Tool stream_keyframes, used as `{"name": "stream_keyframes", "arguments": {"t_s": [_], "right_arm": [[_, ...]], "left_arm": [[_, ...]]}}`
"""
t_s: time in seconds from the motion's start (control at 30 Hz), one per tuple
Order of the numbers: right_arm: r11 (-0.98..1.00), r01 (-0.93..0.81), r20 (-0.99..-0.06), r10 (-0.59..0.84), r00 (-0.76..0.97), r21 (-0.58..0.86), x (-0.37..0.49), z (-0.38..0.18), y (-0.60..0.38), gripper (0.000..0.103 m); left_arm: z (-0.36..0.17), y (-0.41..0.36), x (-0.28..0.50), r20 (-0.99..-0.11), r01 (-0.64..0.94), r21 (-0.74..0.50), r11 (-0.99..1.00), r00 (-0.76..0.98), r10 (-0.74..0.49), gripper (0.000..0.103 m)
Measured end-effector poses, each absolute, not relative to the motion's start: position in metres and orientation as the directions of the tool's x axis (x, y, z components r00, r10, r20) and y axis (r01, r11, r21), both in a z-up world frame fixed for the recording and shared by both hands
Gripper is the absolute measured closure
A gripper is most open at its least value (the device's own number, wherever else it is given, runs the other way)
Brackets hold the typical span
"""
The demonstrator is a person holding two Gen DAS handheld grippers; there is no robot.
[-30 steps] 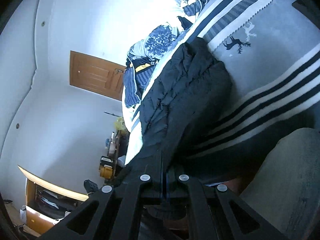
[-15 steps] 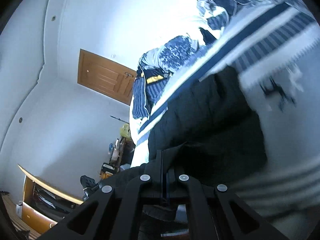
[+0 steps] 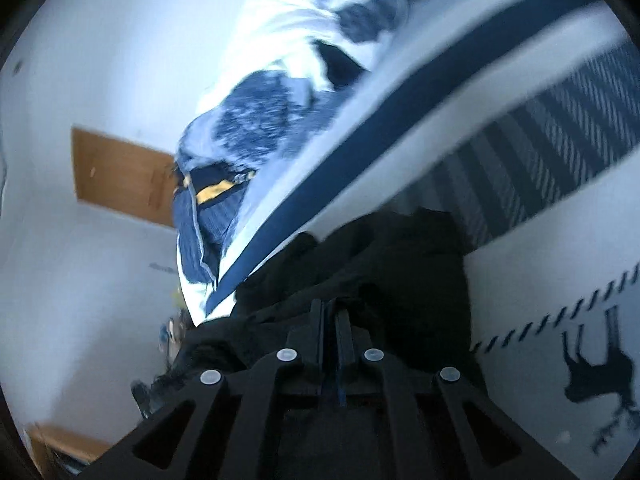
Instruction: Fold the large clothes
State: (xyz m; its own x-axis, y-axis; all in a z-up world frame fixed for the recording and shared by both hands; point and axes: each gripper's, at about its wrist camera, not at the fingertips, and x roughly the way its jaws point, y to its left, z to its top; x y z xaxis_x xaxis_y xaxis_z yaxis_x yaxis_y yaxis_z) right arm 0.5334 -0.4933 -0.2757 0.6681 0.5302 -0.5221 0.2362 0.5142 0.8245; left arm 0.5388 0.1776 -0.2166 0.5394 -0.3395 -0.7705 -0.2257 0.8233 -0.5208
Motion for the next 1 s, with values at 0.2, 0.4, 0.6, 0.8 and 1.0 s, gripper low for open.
{"name": "stream_keyframes", "arguments": {"t_s": [0.2,0.4,0.6,0.8,1.0], "right_arm": [[0.641,0.16,-0.515,0.417,0.749,0.751,0.496,-0.242,-0.511,0.015],[0.786,0.091,-0.612,0.398,0.683,0.612,0.494,-0.234,-0.494,0.015],[0.828,0.085,-0.697,0.406,0.591,0.554,0.551,-0.251,-0.474,0.032],[0.843,0.127,-0.717,0.354,0.601,0.522,0.571,-0.235,-0.477,0.101],[0.906,0.124,-0.742,0.247,0.623,0.405,0.585,-0.2,-0.464,0.102]], "left_arm": [[-0.194,0.175,0.52,-0.735,-0.139,-0.434,0.89,0.626,-0.261,0.038],[-0.197,0.117,0.548,-0.772,0.054,-0.267,0.962,0.586,-0.247,0.029],[-0.23,0.076,0.596,-0.854,0.125,-0.11,0.986,0.496,-0.158,0.081],[-0.206,0.113,0.597,-0.779,0.061,-0.206,0.977,0.593,-0.201,0.101],[-0.199,0.105,0.624,-0.748,0.032,-0.077,0.997,0.658,-0.079,0.102]]}}
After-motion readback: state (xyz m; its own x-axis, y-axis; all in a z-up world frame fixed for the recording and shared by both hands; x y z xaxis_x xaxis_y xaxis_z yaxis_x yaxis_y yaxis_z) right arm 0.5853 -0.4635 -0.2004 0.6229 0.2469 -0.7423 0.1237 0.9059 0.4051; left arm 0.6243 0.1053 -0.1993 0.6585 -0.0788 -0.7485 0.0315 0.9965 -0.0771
